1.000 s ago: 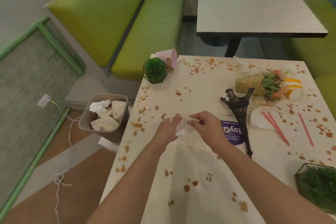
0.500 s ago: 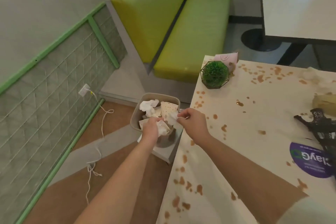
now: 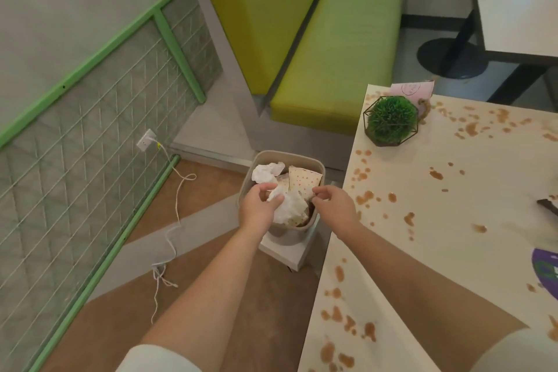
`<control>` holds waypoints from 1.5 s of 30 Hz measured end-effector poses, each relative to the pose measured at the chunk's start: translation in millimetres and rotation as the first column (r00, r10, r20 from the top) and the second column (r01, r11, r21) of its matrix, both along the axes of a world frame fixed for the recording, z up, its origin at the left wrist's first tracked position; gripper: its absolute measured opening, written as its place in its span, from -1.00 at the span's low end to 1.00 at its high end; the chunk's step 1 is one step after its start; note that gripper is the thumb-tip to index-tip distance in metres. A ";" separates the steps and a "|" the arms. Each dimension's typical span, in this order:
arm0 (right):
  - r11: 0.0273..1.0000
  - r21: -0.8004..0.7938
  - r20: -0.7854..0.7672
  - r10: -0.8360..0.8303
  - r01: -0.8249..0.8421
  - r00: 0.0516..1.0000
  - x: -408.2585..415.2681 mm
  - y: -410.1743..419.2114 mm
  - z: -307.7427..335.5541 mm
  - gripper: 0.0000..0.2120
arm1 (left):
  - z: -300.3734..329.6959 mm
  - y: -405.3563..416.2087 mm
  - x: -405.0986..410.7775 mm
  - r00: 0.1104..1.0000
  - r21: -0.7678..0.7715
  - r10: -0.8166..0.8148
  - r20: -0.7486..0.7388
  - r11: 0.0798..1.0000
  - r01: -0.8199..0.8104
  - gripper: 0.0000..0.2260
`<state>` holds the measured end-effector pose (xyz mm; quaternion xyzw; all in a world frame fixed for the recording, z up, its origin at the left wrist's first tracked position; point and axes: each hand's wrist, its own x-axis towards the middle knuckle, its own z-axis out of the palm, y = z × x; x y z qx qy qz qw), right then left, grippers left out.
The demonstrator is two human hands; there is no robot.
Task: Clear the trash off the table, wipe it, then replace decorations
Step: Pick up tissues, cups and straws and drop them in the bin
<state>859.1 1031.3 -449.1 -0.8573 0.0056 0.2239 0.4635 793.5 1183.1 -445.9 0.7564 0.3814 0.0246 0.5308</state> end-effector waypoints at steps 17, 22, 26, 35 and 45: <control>0.984 0.119 -0.010 -0.136 0.136 0.991 -9.3 -72.3 22.6 -0.81 | 8.8 -35.8 22.7 0.906 0.419 -0.290 -0.309 0.814 0.403 -0.68; 0.960 0.186 -0.004 -0.214 0.211 0.977 -13.5 -119.0 40.7 -0.86 | 39.3 -94.3 36.2 0.914 0.420 -0.391 -0.108 0.815 0.398 -0.80; 0.934 0.210 0.008 -0.296 0.288 0.955 -13.6 -173.2 55.3 -0.89 | 58.7 -161.1 45.0 0.870 0.341 -0.491 -0.042 0.812 0.475 -0.86; 0.908 0.168 0.053 -0.397 0.384 0.916 -19.2 -314.8 69.5 -0.92 | 79.0 -316.2 51.1 0.784 0.303 -0.617 -0.063 0.737 0.604 -0.86; 0.904 -0.009 0.097 -0.425 0.428 0.900 -16.5 -469.5 62.3 -0.87 | 65.7 -470.6 49.9 0.714 0.243 -0.687 -0.133 0.676 0.696 -0.81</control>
